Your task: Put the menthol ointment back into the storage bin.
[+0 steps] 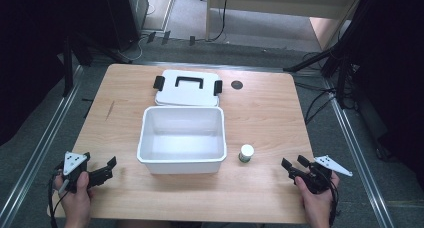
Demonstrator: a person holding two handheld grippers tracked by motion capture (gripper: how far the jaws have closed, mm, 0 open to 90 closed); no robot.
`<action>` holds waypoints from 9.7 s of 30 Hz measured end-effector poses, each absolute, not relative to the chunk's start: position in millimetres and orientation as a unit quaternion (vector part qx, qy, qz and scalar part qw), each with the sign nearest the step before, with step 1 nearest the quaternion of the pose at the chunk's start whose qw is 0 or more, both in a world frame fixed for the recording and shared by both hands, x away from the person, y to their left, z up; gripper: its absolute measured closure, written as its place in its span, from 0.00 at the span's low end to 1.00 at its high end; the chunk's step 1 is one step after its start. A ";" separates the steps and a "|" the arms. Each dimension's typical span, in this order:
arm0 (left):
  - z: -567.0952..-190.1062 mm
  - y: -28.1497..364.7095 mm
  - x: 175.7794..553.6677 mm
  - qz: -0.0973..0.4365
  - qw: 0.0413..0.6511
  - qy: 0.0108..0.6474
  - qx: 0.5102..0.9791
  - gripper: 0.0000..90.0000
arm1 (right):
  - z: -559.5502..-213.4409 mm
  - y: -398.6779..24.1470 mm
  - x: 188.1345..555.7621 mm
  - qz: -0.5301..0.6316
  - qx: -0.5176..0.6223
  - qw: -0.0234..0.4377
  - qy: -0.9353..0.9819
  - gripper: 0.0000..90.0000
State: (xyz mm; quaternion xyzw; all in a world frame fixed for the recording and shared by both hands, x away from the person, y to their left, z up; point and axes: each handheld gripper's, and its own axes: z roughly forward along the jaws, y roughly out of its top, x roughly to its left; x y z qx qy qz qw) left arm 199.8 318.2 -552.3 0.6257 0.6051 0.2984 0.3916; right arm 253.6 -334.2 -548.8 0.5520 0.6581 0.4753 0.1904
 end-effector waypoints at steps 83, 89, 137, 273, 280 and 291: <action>-551.9 311.6 197.6 0.312 0.377 0.591 0.641 0.03 | -472.5 -157.9 346.3 0.062 0.391 0.033 0.918 0.36; -552.0 311.6 197.8 0.312 0.378 0.591 0.641 0.03 | -473.2 -153.1 349.4 0.055 0.395 0.030 0.916 0.53; -552.2 310.6 197.9 0.312 0.378 0.587 0.644 0.03 | -341.6 -109.0 363.8 0.092 0.346 0.020 0.934 0.57; -552.2 309.9 199.3 0.307 0.370 0.589 0.649 0.03 | -349.6 -98.8 348.1 0.123 0.306 0.062 0.942 0.29; -552.4 310.0 199.5 0.308 0.371 0.589 0.648 0.03 | -362.2 -122.1 348.0 0.120 0.325 0.060 0.936 0.29; -552.2 310.4 199.2 0.306 0.372 0.590 0.648 0.03 | -394.9 -158.0 345.4 0.123 0.358 0.054 0.924 0.28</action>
